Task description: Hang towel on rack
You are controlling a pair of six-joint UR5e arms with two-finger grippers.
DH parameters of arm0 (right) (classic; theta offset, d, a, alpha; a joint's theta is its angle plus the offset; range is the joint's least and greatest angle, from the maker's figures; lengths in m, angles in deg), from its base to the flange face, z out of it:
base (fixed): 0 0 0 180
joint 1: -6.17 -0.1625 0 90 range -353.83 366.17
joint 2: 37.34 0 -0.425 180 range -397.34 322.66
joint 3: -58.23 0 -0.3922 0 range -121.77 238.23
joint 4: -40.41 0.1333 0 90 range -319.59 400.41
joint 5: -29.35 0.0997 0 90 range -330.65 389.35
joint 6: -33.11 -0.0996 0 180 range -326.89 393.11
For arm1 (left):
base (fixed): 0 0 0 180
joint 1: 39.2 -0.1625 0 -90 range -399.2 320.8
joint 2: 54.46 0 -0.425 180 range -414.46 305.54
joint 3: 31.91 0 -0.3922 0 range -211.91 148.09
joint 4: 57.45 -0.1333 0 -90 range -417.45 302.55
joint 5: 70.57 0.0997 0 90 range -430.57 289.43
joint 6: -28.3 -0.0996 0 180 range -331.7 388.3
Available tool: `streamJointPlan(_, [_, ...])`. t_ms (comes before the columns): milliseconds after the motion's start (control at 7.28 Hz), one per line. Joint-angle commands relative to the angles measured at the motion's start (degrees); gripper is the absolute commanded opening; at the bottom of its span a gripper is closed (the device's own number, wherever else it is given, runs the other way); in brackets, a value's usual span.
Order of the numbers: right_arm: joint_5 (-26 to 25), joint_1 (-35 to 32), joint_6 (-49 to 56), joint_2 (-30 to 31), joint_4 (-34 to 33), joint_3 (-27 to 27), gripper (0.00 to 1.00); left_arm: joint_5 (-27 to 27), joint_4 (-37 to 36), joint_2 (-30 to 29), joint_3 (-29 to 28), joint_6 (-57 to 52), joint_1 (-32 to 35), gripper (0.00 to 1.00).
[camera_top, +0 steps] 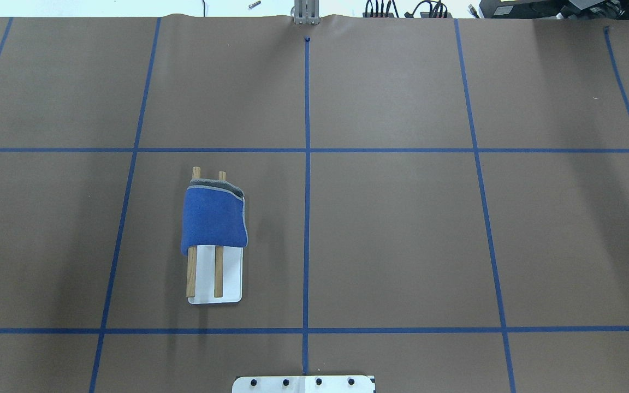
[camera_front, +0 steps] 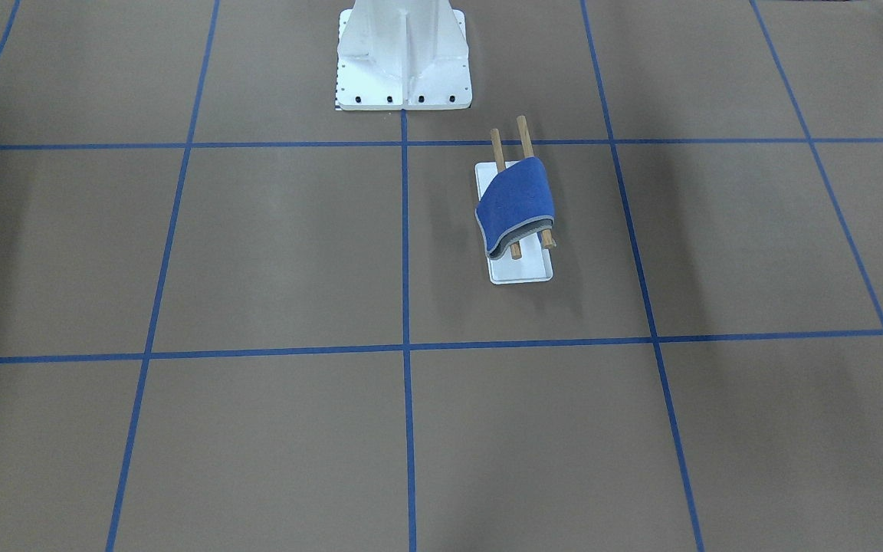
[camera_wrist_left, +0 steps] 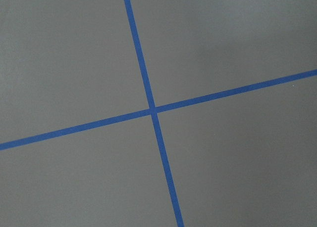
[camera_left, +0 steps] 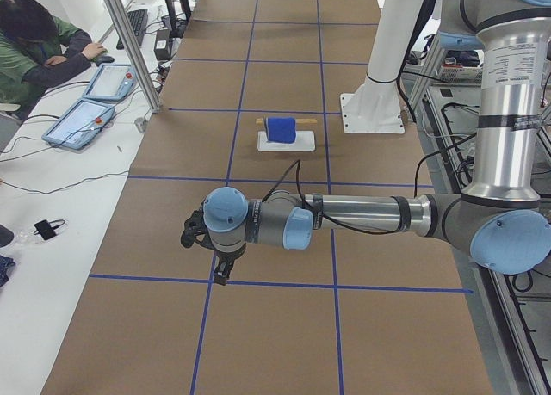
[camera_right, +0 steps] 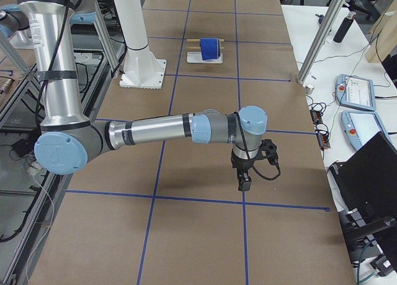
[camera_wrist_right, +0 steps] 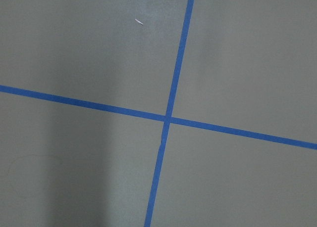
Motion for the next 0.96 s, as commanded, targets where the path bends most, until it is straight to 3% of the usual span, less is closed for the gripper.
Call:
streamJointPlan(0, [0.15,-0.04,-0.07,0.59,-0.26,0.40,1.00,-0.01,1.76,0.45,-0.37,0.26,0.04,0.98])
streamJointPlan(824, [0.15,0.13,0.02,0.68,-0.26,-0.12,1.00,-0.01,1.76,1.50,0.16,0.35,0.04,0.98])
